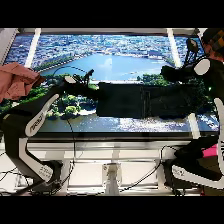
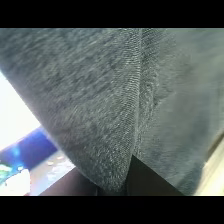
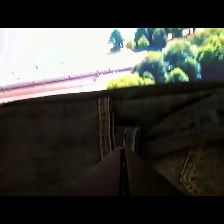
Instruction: Fold the clothes and pants, and hang the long-sleeved shirts on hangers.
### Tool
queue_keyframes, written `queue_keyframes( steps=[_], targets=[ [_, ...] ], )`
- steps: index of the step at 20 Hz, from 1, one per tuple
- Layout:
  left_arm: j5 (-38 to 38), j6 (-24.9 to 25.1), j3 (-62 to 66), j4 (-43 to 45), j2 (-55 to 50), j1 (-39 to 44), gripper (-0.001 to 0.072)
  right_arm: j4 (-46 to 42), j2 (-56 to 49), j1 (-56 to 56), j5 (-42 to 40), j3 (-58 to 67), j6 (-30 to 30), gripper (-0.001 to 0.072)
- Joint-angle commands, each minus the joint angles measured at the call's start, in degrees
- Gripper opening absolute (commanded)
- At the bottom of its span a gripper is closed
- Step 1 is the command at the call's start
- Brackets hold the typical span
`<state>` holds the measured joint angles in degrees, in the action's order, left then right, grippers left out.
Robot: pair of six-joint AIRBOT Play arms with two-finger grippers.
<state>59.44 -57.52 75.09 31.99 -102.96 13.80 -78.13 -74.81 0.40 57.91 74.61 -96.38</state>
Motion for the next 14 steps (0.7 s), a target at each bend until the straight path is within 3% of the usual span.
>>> queue_keyframes(
  steps=[1, 3, 9, 14],
  targets=[
    [2.0, 0.9, 0.1, -2.1, 6.2, -2.6, 0.0029, 0.2, -1.1, 2.3, 0.1, -3.3, 0.0, 0.0032],
    [4.7, 0.9, 0.1, -2.1, 10.8, -4.8, 0.0029, 0.3, -3.4, 5.1, 0.2, -4.1, -0.5, 0.0032],
    [6.5, -5.6, 0.1, -2.1, 20.0, -8.3, 0.0029, 6.3, -15.1, 18.2, -4.2, -3.9, -4.1, 0.0031],
    [9.9, -6.2, 0.1, -2.1, 25.0, -12.0, 0.0029, 7.9, -23.1, 27.4, -12.2, -1.4, -12.0, 0.003]
  ],
)
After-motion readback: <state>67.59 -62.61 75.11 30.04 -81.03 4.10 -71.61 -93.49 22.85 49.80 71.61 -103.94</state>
